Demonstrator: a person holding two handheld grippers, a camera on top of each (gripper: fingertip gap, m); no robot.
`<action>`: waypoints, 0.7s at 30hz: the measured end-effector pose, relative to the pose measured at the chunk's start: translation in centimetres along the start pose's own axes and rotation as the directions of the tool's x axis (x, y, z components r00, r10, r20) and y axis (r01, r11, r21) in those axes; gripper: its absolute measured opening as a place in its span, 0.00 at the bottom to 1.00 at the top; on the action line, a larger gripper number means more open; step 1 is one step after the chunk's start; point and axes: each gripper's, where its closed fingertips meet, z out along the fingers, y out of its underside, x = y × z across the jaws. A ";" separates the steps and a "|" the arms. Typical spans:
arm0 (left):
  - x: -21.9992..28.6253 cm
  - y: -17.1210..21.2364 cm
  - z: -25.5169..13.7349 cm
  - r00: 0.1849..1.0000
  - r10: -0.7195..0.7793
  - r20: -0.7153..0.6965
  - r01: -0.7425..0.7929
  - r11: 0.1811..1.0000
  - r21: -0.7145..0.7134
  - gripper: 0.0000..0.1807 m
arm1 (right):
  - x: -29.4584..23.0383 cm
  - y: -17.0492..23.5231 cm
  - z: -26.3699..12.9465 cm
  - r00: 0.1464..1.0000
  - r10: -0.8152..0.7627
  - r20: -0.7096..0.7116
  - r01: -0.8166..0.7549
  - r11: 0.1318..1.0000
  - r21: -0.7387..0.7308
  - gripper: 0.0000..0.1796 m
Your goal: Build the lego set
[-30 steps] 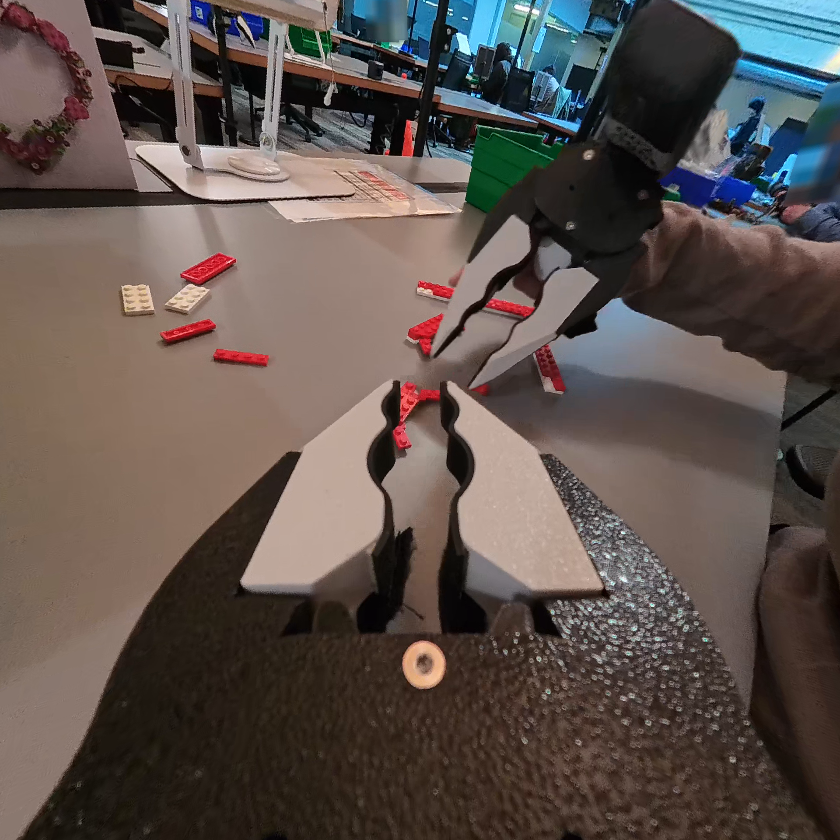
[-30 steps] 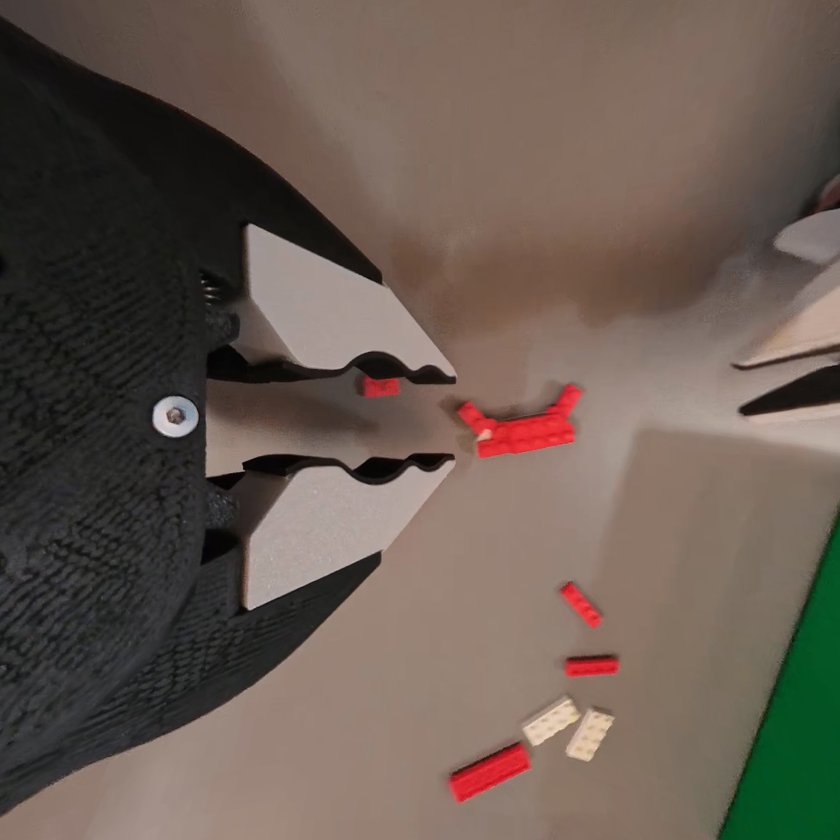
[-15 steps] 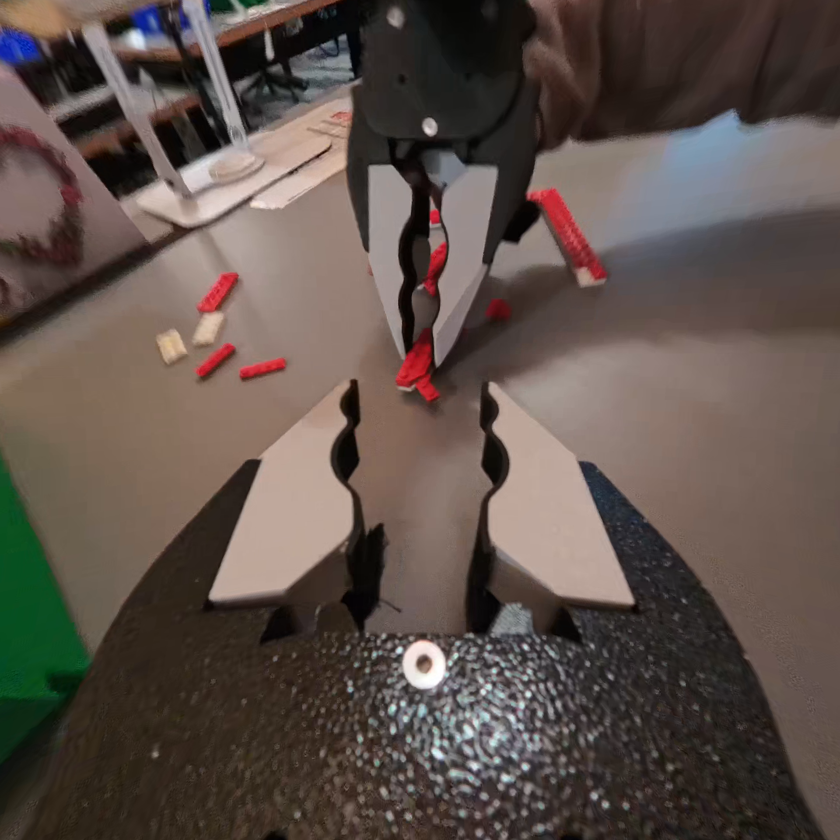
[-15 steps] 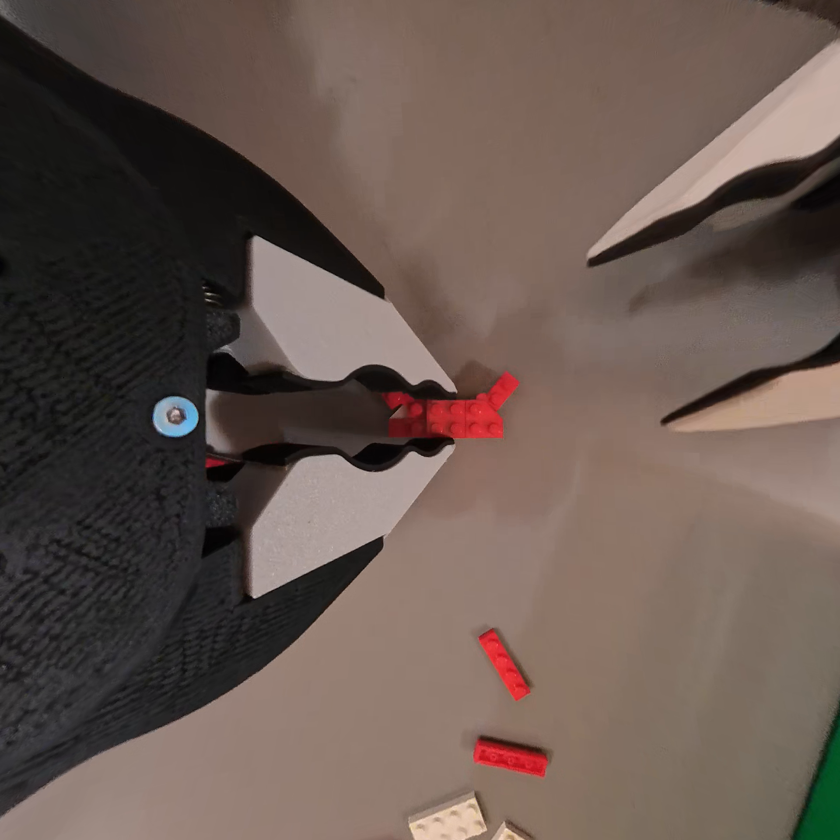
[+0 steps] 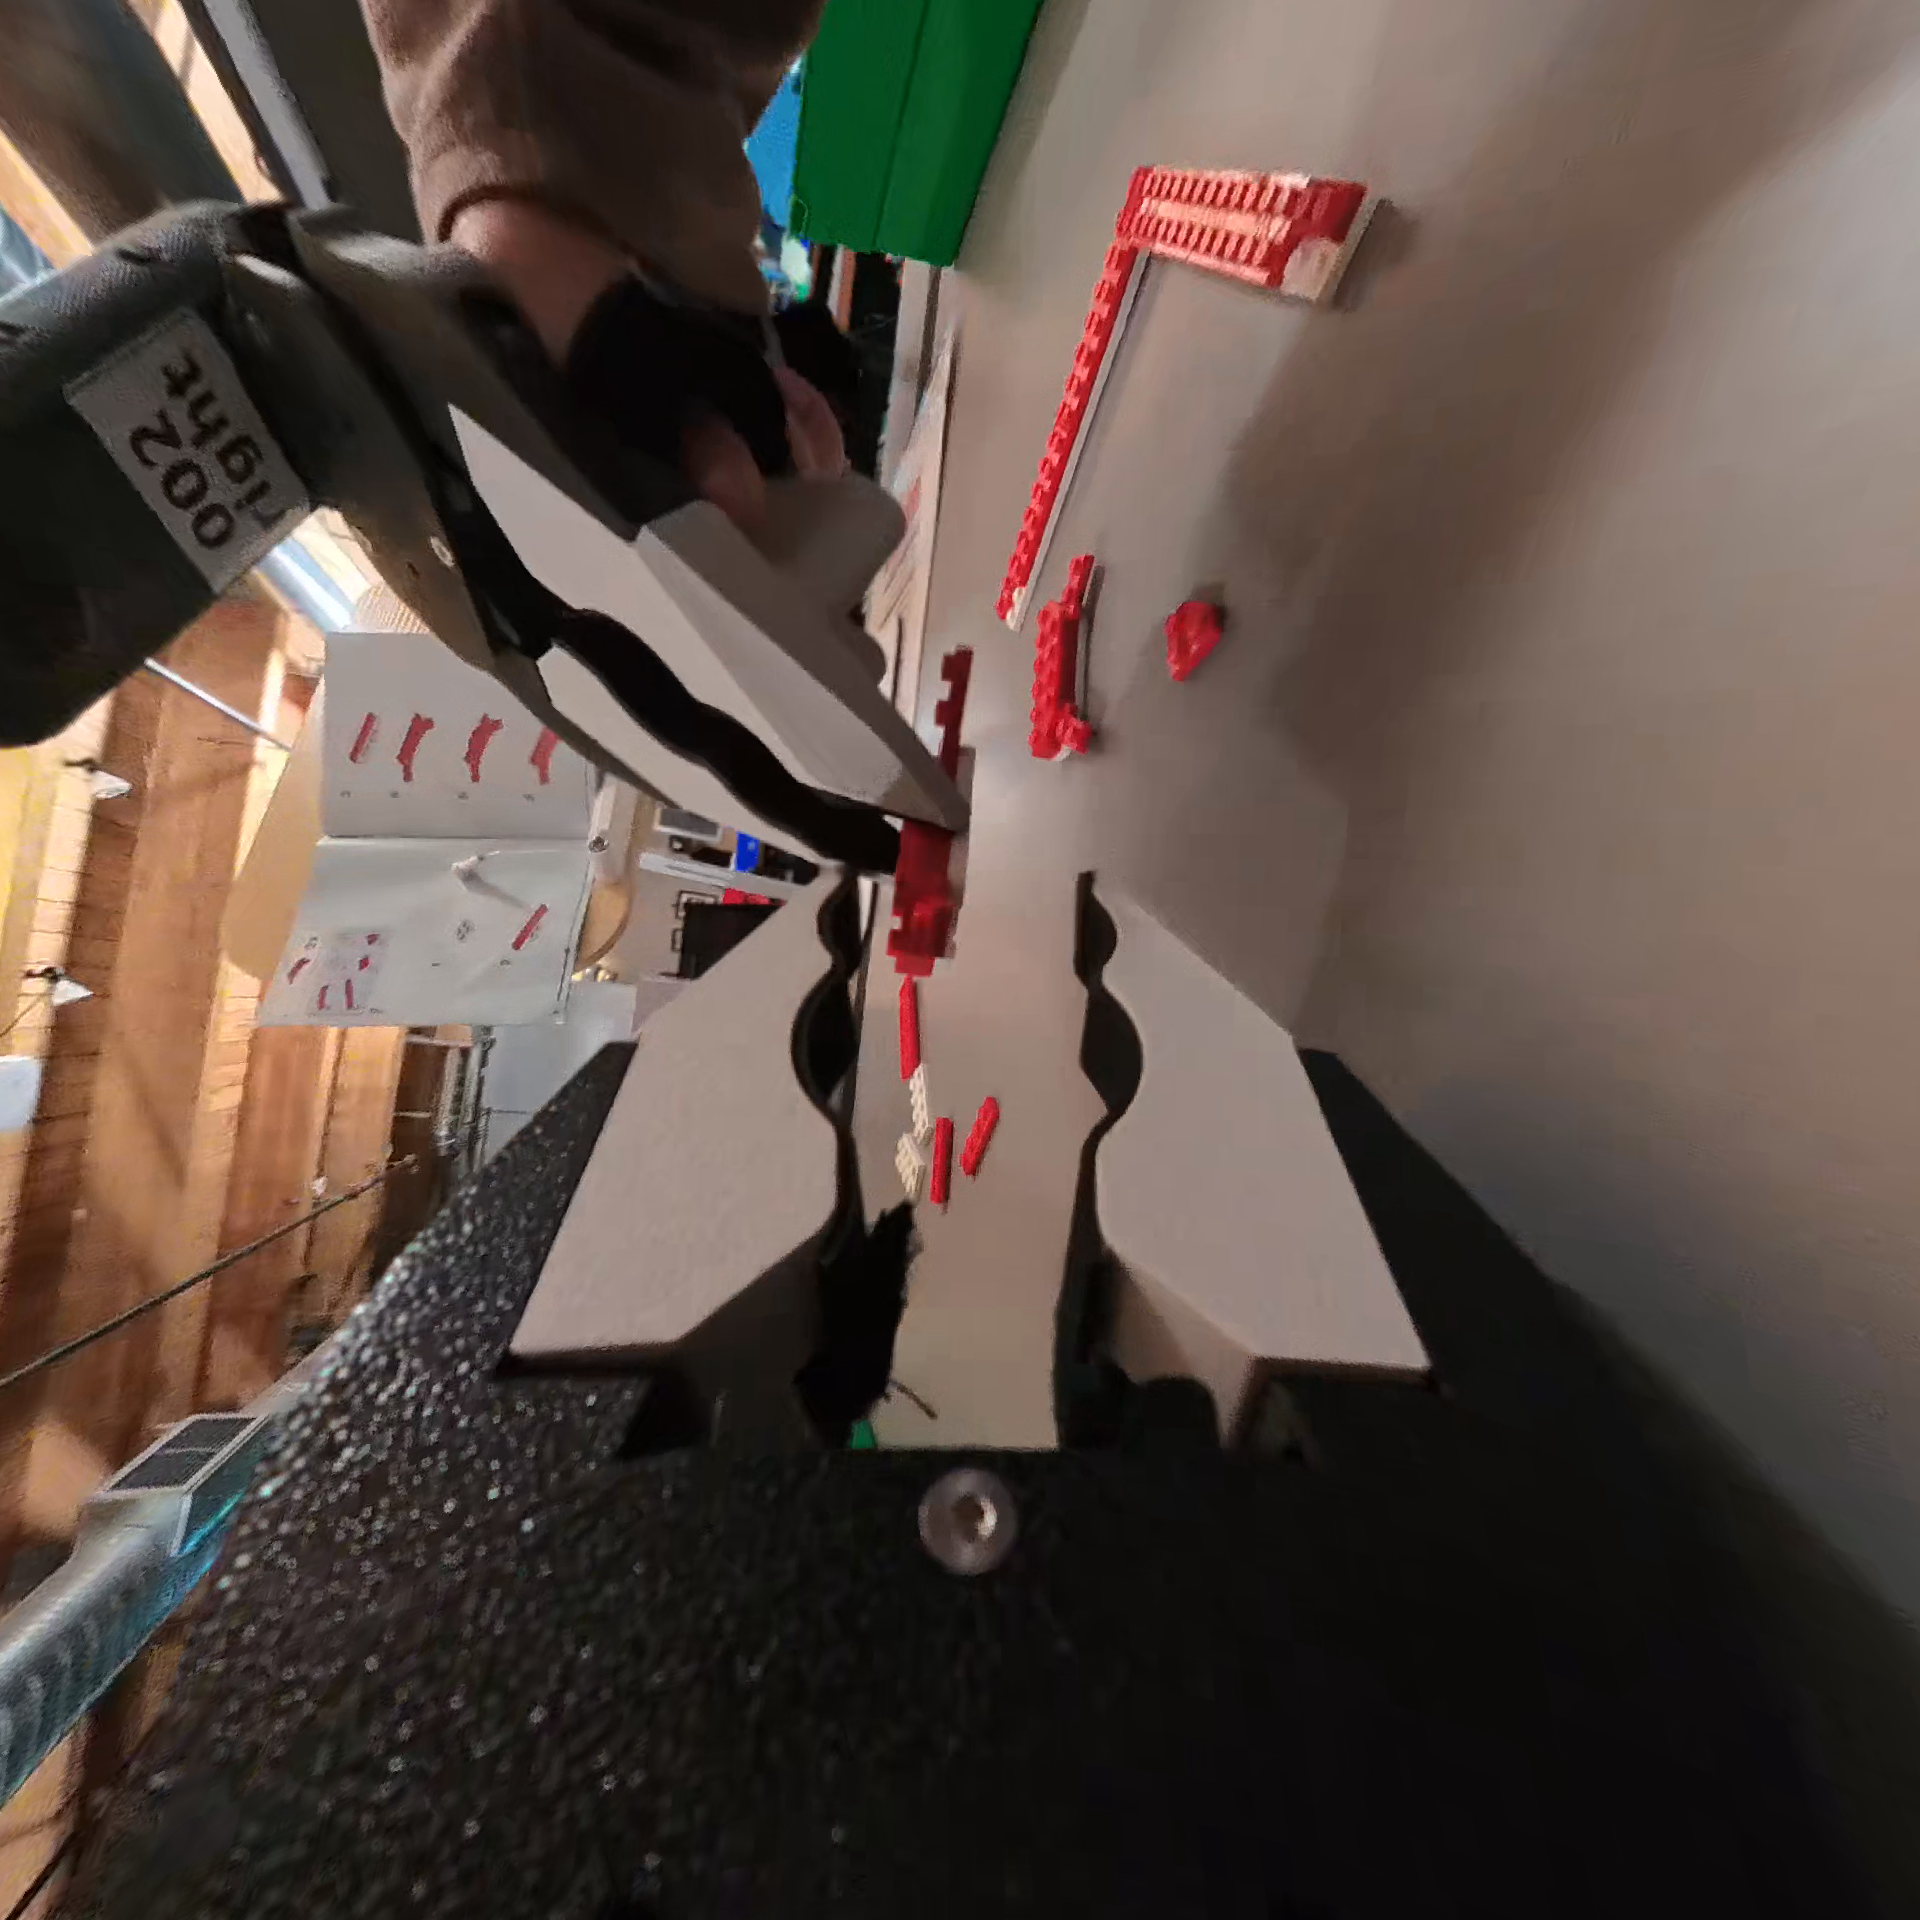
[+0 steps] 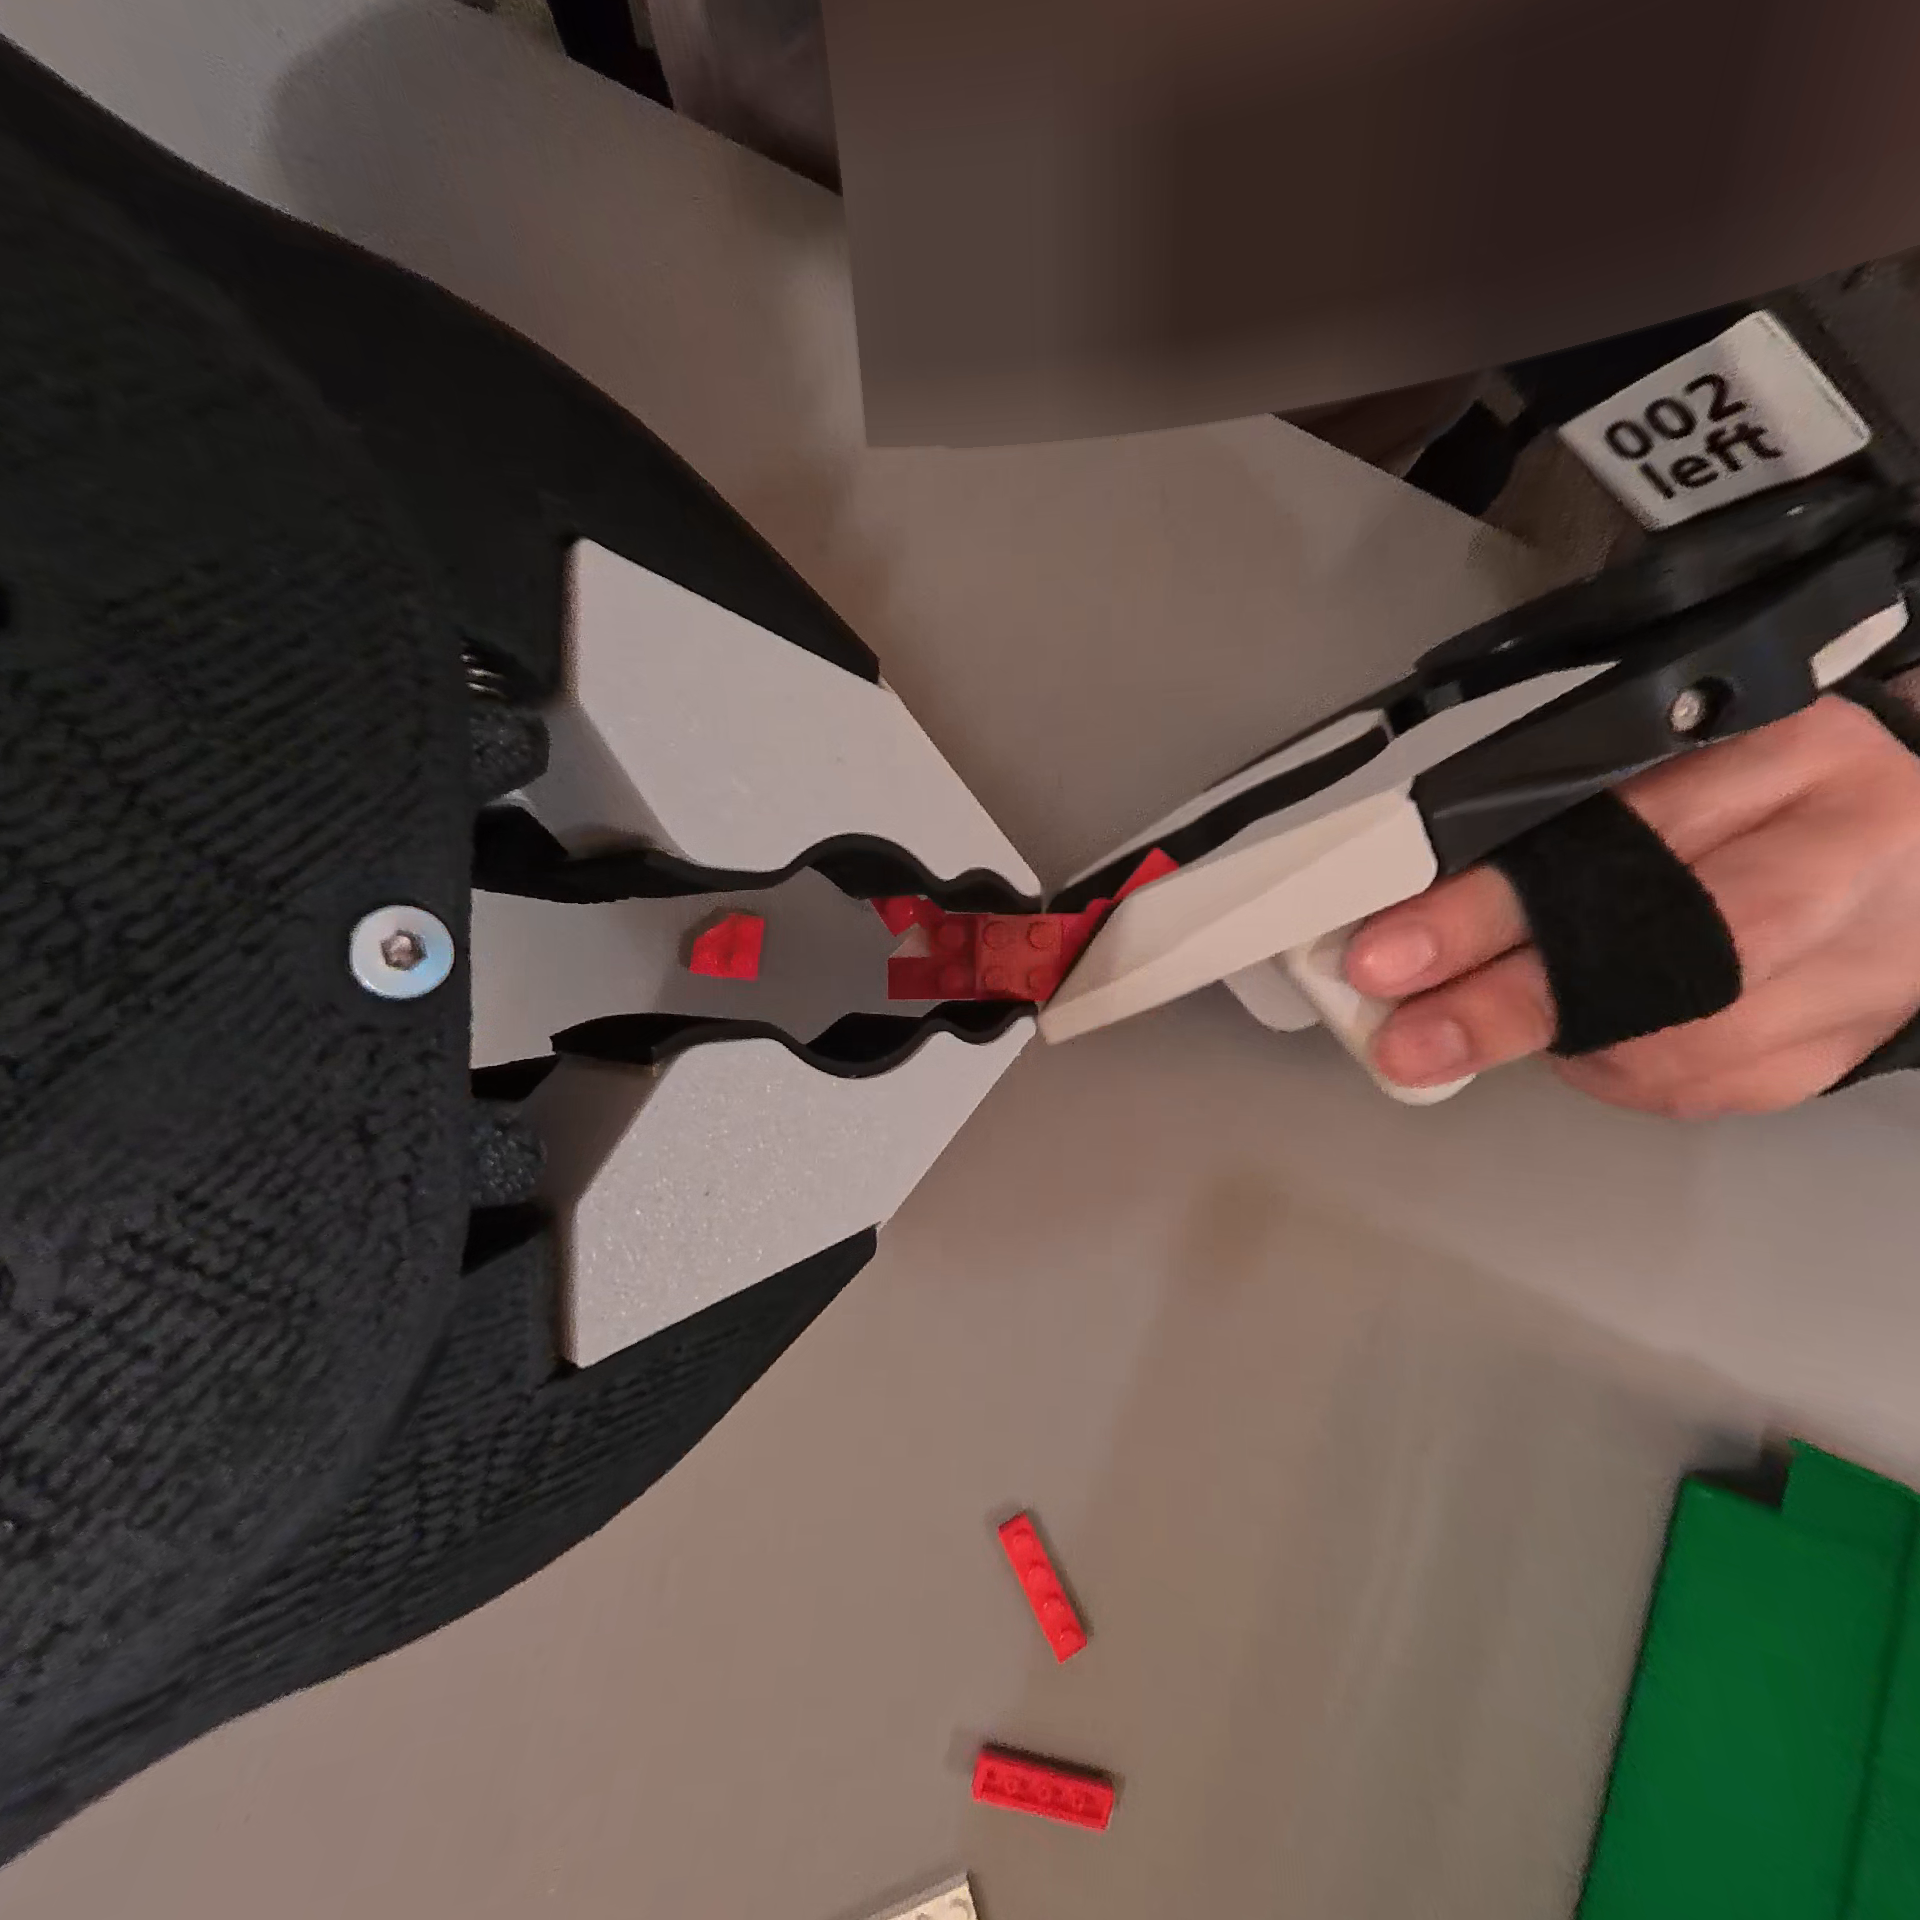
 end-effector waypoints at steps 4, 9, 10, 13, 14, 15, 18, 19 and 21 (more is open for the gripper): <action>-0.4 0.3 0.2 0.997 0.066 0.041 -0.065 0.998 -0.025 0.05 | 0.2 0.3 0.2 1.000 0.008 -0.023 -0.008 1.000 -0.006 0.08; -0.8 1.0 0.4 0.995 0.040 0.087 -0.036 0.998 -0.051 0.05 | 2.1 0.9 -1.3 0.955 0.104 -0.277 -0.078 0.991 0.105 0.21; -0.9 0.9 0.5 0.994 0.046 0.096 -0.042 0.998 -0.052 0.05 | 2.1 1.4 -2.0 0.937 0.133 -0.323 -0.098 0.987 0.124 0.22; -0.3 0.0 0.7 0.992 0.087 0.092 -0.085 0.996 -0.028 0.05 | 0.7 2.8 -2.7 0.905 0.233 -0.357 -0.172 0.966 0.193 0.21; -0.1 0.0 0.8 0.989 0.113 0.091 -0.110 0.993 -0.034 0.05 | 0.4 3.6 -2.7 0.892 0.248 -0.379 -0.188 0.964 0.189 0.21; 0.1 0.0 0.9 0.987 0.129 0.093 -0.126 0.991 -0.036 0.05 | 0.2 4.4 -2.8 0.877 0.254 -0.409 -0.197 0.964 0.177 0.21; 0.2 0.5 0.8 0.988 0.122 0.092 -0.117 0.992 -0.050 0.05 | -0.2 5.5 -2.8 0.848 0.291 -0.442 -0.213 0.952 0.218 0.20; 0.2 0.6 0.8 0.987 0.126 0.098 -0.121 0.991 -0.053 0.05 | -0.2 5.8 -2.7 0.840 0.311 -0.444 -0.226 0.946 0.234 0.19; -0.2 0.6 0.8 0.985 0.122 0.118 -0.116 0.991 -0.060 0.05 | -0.2 6.9 -2.1 0.829 0.319 -0.459 -0.251 0.946 0.203 0.18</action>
